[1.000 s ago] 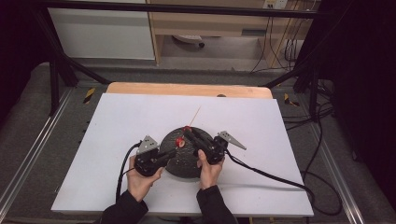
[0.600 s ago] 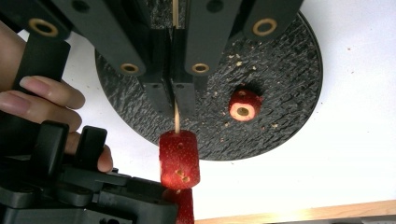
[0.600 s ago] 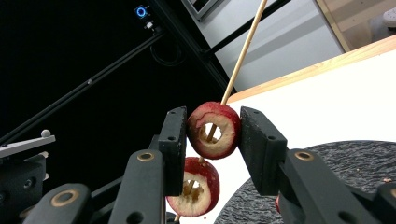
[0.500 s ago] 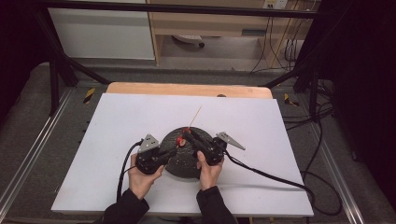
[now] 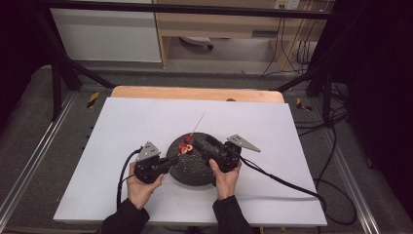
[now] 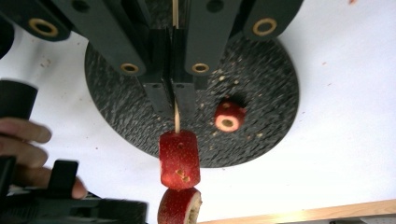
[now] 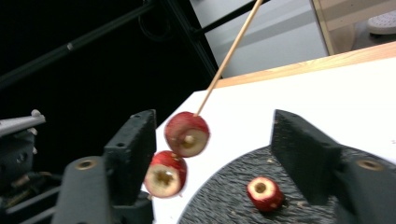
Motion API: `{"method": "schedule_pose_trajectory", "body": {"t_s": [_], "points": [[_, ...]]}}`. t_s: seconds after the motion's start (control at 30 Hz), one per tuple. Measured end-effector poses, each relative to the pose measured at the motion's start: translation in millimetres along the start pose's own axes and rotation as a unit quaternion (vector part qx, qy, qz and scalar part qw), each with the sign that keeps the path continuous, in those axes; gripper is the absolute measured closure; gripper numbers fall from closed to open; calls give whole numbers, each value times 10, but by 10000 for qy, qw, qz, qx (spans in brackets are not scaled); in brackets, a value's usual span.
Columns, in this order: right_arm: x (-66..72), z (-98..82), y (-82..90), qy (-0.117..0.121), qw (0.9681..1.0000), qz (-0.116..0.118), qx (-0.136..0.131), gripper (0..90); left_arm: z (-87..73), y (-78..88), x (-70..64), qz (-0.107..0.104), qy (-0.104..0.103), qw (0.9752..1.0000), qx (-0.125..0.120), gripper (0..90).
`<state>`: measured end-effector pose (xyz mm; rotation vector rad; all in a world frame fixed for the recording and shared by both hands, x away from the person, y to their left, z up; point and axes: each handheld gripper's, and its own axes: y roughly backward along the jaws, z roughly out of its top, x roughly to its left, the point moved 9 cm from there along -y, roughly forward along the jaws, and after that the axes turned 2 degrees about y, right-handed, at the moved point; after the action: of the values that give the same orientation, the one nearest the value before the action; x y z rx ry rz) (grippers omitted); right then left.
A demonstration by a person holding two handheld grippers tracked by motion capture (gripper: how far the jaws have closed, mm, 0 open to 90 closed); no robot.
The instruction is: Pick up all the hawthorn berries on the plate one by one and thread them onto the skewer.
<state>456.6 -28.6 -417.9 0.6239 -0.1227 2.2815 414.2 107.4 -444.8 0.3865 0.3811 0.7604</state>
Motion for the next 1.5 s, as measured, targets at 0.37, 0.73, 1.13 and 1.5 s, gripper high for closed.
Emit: {"method": "schedule_pose_trajectory", "body": {"t_s": [0.37,0.73,1.13,1.5], "points": [[-155,-97,89,510,9944,-218,897,77,-251,274,181,92,-243,9994,240,880],[-218,-331,136,933,9784,-212,1835,35,-541,541,356,224,-279,9982,485,880],[-269,-375,171,1141,9658,-297,2311,29,-717,704,435,200,-257,9979,560,879],[-221,-356,36,1350,9540,-299,2662,29,-794,730,503,264,-221,9975,613,879]]}}
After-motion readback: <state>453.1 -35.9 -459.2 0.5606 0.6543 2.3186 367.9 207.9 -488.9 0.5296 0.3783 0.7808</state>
